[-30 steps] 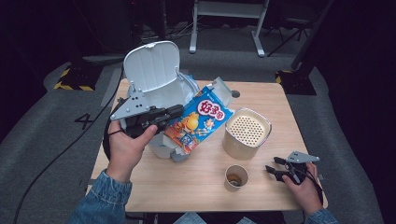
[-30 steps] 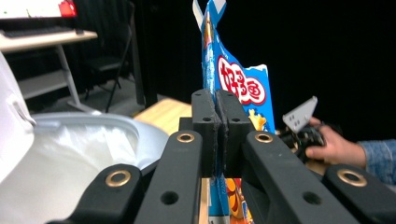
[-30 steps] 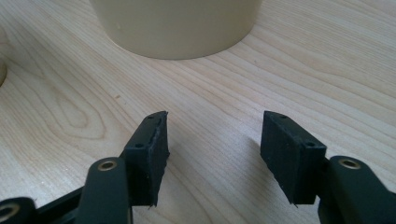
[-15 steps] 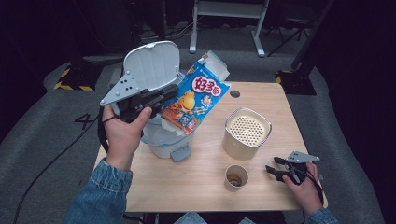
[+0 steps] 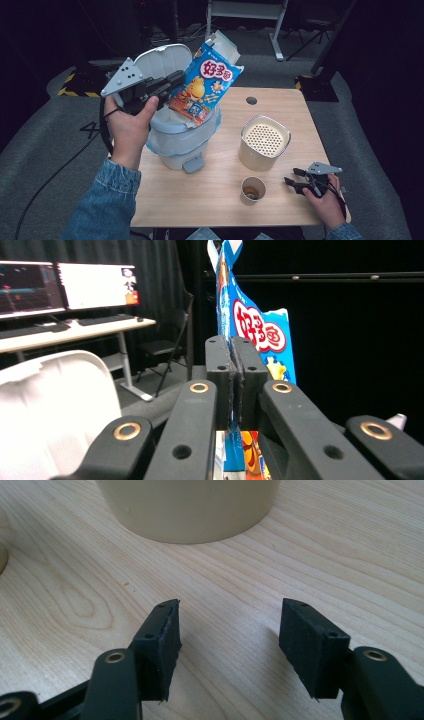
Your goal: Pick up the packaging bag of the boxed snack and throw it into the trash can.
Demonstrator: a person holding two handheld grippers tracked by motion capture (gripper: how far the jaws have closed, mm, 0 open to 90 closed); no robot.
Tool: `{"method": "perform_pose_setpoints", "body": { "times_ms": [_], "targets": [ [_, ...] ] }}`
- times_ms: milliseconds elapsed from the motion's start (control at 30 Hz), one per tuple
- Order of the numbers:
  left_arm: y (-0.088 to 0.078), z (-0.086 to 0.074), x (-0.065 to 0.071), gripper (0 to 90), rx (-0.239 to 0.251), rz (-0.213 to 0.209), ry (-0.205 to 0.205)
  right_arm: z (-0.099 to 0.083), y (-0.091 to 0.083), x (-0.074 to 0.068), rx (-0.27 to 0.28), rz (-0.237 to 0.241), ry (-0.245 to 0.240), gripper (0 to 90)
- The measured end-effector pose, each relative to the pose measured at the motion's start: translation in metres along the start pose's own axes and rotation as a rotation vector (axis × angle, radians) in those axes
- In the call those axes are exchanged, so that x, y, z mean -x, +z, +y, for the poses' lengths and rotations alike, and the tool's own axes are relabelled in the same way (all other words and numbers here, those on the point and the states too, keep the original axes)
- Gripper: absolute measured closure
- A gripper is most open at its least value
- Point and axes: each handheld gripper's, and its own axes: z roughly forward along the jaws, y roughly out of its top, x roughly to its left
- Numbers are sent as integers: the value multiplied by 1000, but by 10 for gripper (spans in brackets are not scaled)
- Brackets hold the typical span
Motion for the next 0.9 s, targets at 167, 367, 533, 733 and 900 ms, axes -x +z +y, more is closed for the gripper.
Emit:
{"method": "perform_pose_setpoints", "body": {
  "times_ms": [167,367,533,733,900],
  "targets": [
    [5,4,-10,876,8,25,-7,0,0,0,0,0,0,421],
    [13,5,-21,876,7,51,-10,0,0,0,1,0,0,421],
    [19,3,-31,875,4,81,-9,0,0,0,0,0,0,421],
    [29,-7,-44,875,-14,115,-26,0,0,0,0,0,0,421],
    [33,-15,-49,875,-49,141,-35,0,0,0,0,0,0,421]
  ]
}}
